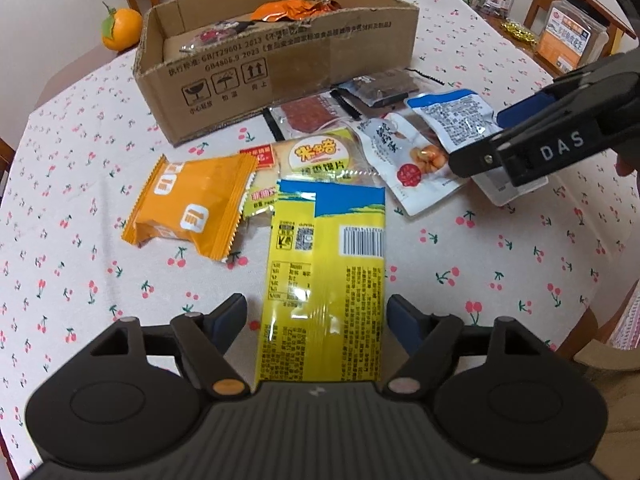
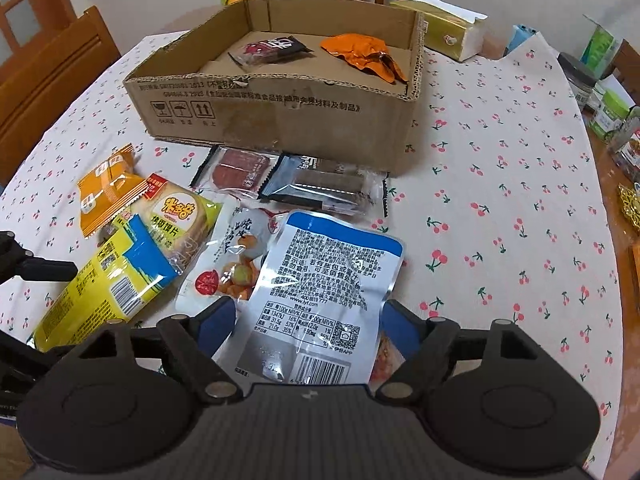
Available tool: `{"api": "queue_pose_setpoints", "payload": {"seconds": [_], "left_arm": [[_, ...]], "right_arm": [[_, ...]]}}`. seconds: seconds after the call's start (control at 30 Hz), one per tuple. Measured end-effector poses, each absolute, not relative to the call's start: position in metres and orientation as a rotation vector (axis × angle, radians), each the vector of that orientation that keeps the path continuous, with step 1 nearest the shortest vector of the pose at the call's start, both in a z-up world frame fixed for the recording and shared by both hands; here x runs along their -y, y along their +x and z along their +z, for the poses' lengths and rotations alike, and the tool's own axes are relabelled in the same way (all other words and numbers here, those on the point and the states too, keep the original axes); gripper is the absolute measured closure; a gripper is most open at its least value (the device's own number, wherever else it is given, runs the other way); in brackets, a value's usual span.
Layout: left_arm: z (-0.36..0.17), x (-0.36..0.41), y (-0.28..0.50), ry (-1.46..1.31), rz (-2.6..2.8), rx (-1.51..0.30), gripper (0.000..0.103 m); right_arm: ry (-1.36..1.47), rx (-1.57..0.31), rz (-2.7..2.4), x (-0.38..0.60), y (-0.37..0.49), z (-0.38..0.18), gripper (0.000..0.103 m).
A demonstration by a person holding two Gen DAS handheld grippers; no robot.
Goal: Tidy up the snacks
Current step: 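Grasp the white-and-blue packet with the right gripper while the left gripper holds the yellow packet, then release the yellow packet into the box with the left gripper while the right holds the white packet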
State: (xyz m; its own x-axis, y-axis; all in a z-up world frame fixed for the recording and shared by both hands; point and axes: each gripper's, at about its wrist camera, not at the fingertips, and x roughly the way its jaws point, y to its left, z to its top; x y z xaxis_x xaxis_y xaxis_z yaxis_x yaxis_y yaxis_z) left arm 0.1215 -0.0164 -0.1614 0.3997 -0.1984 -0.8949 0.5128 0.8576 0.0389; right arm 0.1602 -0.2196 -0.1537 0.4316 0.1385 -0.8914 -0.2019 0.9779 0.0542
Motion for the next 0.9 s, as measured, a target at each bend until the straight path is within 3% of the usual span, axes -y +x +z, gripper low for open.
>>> {"api": "queue_pose_setpoints", "payload": {"seconds": [0.43,0.57,0.9], "left_arm": [[-0.166,0.022,0.122,0.359,-0.464,-1.072,0.029],[-0.166,0.022,0.122,0.359,-0.462,-1.070,0.029],[-0.163,0.025,0.126,0.359,-0.462,-1.068,0.030]], "right_arm": [[-0.022,-1.129,0.113,0.220,0.182,-0.161,0.017],[-0.056,-1.134,0.121,0.217,0.179,-0.162,0.024],[-0.058,-1.106,0.168,0.224,0.155,-0.148,0.025]]}}
